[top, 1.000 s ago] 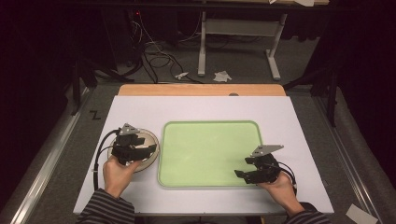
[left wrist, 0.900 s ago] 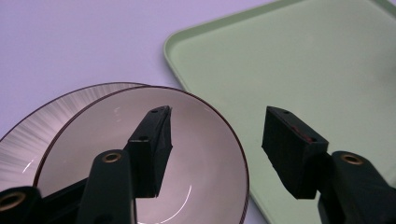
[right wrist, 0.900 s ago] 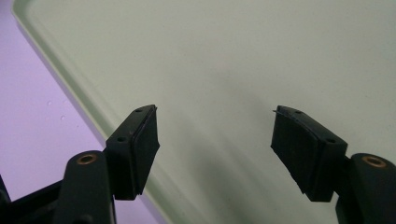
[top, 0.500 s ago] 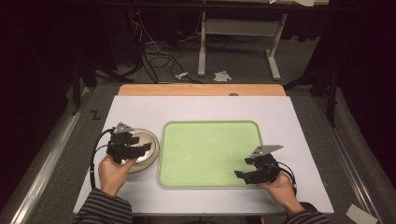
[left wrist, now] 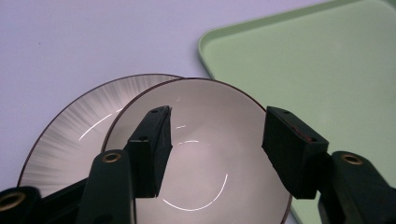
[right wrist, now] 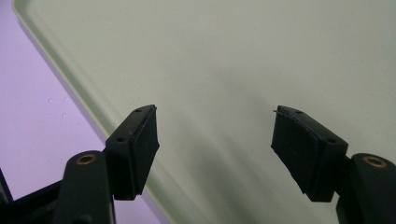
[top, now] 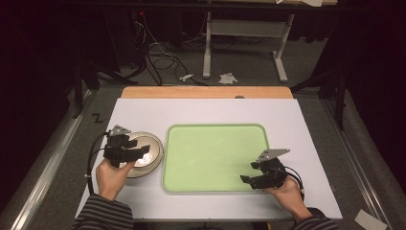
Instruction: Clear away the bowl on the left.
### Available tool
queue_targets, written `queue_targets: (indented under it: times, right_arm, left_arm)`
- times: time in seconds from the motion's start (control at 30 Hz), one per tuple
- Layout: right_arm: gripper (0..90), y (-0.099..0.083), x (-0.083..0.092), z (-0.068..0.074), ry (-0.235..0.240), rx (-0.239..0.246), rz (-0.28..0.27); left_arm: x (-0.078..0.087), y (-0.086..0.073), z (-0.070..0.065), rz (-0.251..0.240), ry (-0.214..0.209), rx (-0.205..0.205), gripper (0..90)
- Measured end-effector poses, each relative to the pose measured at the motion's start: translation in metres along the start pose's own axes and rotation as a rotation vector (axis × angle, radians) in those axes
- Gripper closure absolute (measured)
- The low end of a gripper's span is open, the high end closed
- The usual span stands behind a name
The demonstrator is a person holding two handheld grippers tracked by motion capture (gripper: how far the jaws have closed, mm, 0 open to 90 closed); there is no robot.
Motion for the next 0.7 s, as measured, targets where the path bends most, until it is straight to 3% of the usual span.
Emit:
queue_targets:
  times: [0.7]
  right_arm:
    - [32.9, -0.001, -0.001, 0.001, 0.007, 0.005, 0.014]
  left_arm:
    - [0.007, -0.009, 0.027, 0.013, 0.028, 0.079, 42.4]
Point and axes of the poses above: each handheld gripper's, and its own axes: x roughly backward along the jaws, y roughly out of its top, z roughly to its left, the point moved 7 cm from there along -x, roughly forward along the jaws, and after that the axes turned 9 degrees about -y, right-handed, at the moved point
